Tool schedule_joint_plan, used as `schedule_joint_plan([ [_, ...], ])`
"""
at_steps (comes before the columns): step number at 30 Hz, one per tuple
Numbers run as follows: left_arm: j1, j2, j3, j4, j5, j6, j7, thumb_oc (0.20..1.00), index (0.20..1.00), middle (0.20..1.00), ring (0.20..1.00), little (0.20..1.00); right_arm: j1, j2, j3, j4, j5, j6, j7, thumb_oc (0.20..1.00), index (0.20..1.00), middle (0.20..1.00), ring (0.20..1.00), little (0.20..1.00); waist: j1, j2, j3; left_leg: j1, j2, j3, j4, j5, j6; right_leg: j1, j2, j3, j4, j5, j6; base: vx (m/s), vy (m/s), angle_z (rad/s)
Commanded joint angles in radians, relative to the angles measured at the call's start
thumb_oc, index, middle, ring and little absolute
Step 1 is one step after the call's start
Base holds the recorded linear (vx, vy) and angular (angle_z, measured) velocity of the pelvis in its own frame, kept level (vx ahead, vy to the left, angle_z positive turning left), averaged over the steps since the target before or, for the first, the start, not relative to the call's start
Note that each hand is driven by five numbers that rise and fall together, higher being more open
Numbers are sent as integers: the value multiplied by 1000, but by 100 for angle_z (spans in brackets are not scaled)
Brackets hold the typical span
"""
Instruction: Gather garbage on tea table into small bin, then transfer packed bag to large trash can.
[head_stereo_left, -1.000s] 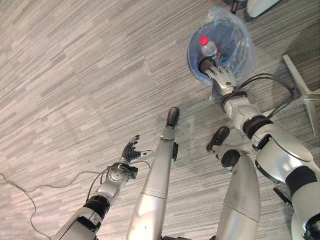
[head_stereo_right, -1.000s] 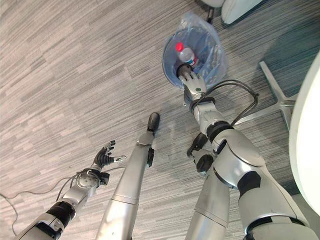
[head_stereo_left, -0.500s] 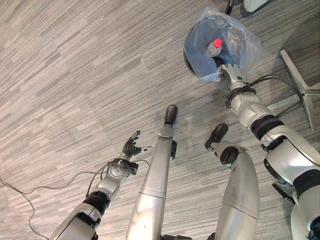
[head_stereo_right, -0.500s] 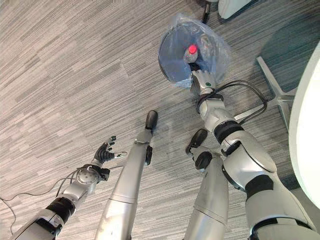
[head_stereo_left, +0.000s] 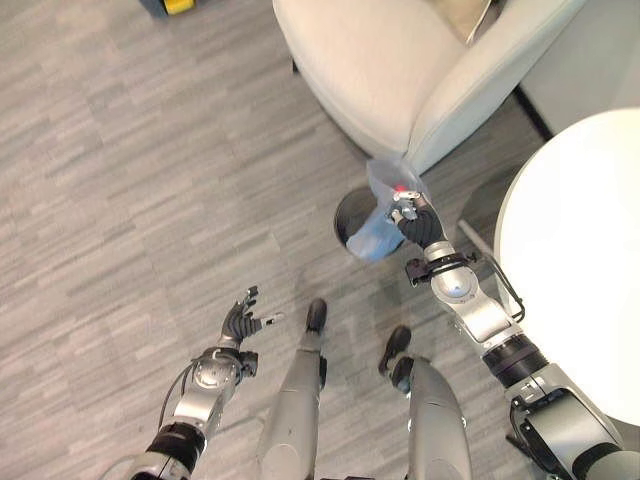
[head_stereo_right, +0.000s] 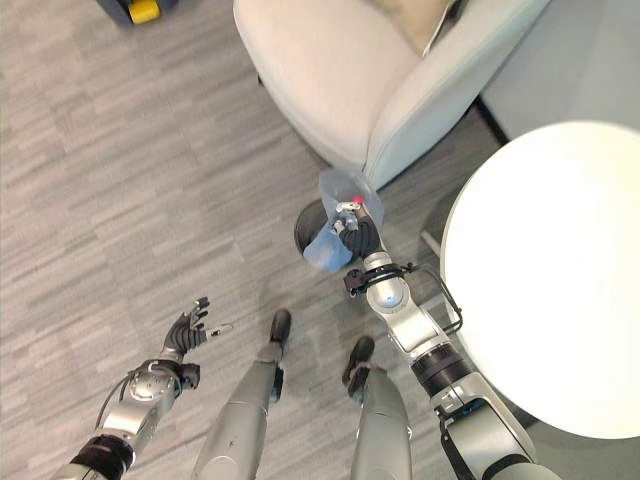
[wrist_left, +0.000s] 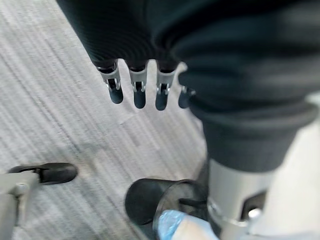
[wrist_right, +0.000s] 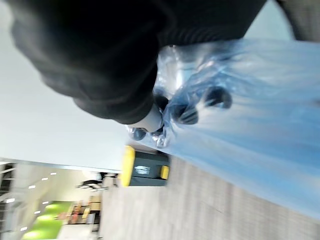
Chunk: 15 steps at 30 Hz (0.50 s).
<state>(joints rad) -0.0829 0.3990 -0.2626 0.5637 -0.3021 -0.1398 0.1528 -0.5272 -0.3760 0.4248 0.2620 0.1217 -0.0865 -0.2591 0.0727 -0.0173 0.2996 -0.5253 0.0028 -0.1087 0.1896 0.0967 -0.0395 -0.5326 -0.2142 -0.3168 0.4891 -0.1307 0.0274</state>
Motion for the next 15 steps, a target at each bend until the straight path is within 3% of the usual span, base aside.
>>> schedule_joint_plan([
  [1, 15, 24, 19, -21, 26, -17, -23, 1000, 1000, 1000, 1000, 1000, -14, -3, -17, -95, 35, -85, 76, 200, 200, 200, 200, 200, 8, -17, 27, 157, -39, 82, -7, -152, 9, 173, 27, 44, -270, 106, 88, 58, 24, -8],
  [6, 78, 19, 42, -57, 48, -10, -34, 1000, 1000, 1000, 1000, 1000, 83, 23, -34, -146, 72, -88, 132, 200, 200, 200, 200, 200, 0, -31, -20, 279, -30, 105, -75, -147, 12, 292, 37, 52, -344, 125, 104, 87, 64, -17],
  [7, 121, 20, 65, -88, 61, -3, -45, 1000, 1000, 1000, 1000, 1000, 140, 27, -52, -187, 85, -85, 167, 200, 200, 200, 200, 200, -3, -32, -55, 348, -27, 117, -112, -152, 23, 338, 47, 65, -352, 122, 111, 90, 101, -35],
  [9, 137, 30, 77, -121, 68, 1, -53, 1000, 1000, 1000, 1000, 1000, 186, 32, -71, -225, 92, -88, 188, 200, 200, 200, 200, 200, -15, -23, -48, 386, -20, 106, -119, -148, 31, 335, 70, 138, -289, 107, 120, -19, 24, -9],
  [11, 129, 40, 83, -143, 79, 0, -58, 1000, 1000, 1000, 1000, 1000, 207, 24, -101, -254, 78, -98, 180, 200, 200, 200, 200, 200, -24, -12, -52, 369, -18, 87, -110, -121, 33, 335, 138, 267, -192, 53, 115, -196, -114, 22],
  [13, 134, 49, 92, -154, 83, -5, -53, 1000, 1000, 1000, 1000, 1000, 216, 26, -115, -265, 65, -107, 168, 200, 200, 200, 200, 200, -8, -11, -76, 353, -6, 68, -126, -98, 20, 390, 135, 273, -209, 37, 107, -156, -234, 70],
  [15, 135, 48, 91, -175, 80, -4, -46, 1000, 1000, 1000, 1000, 1000, 223, 24, -120, -285, 61, -98, 169, 200, 200, 200, 200, 200, 5, -28, -91, 333, -11, 44, -129, -66, -1, 439, 162, 312, -289, 6, 81, -119, -261, 46],
])
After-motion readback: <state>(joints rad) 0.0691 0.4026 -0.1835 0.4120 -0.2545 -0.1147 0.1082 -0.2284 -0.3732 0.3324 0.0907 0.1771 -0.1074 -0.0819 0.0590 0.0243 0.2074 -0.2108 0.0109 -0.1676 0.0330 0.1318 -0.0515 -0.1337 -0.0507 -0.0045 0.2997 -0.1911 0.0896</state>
